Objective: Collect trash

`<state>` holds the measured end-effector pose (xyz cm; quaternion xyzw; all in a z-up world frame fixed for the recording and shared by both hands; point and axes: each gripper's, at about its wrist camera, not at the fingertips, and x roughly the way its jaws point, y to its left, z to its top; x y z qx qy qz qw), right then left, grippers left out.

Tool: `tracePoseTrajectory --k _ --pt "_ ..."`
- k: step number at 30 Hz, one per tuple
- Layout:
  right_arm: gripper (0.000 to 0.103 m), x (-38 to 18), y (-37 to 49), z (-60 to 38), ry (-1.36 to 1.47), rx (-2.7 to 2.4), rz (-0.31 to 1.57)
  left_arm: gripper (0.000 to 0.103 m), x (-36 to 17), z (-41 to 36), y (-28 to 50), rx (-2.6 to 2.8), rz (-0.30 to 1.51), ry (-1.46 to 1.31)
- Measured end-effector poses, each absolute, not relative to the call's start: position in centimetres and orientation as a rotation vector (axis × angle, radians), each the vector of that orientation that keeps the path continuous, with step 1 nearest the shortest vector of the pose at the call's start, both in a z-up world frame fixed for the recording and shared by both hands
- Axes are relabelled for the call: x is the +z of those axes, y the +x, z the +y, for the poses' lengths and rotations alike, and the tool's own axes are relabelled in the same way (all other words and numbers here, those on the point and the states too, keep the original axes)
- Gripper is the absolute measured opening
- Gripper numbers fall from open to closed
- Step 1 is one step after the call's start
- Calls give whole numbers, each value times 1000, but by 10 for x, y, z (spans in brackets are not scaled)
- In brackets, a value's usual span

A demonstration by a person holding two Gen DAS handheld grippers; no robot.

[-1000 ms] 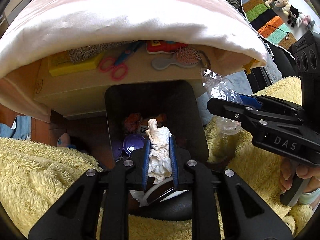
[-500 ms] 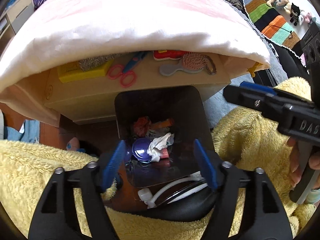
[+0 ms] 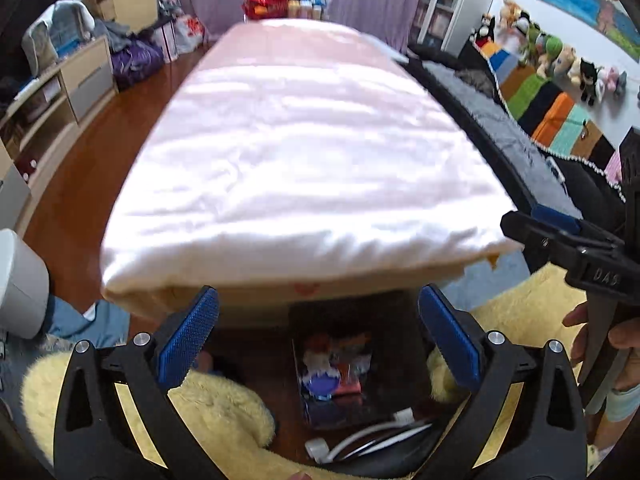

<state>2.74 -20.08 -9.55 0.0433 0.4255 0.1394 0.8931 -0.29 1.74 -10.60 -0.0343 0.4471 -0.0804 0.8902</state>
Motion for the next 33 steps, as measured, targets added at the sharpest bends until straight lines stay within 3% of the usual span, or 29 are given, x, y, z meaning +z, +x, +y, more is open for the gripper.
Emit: tracePoseTrajectory --k 7,18,33 --pt "100 -33 22 -206 46 232 730 95 -37 24 1 -121 769 -63" --pt "100 24 25 -210 45 175 594 95 24 26 8 -70 623 -53" --pt "100 46 4 -209 5 117 483 95 45 18 -7 -63 525 -62"
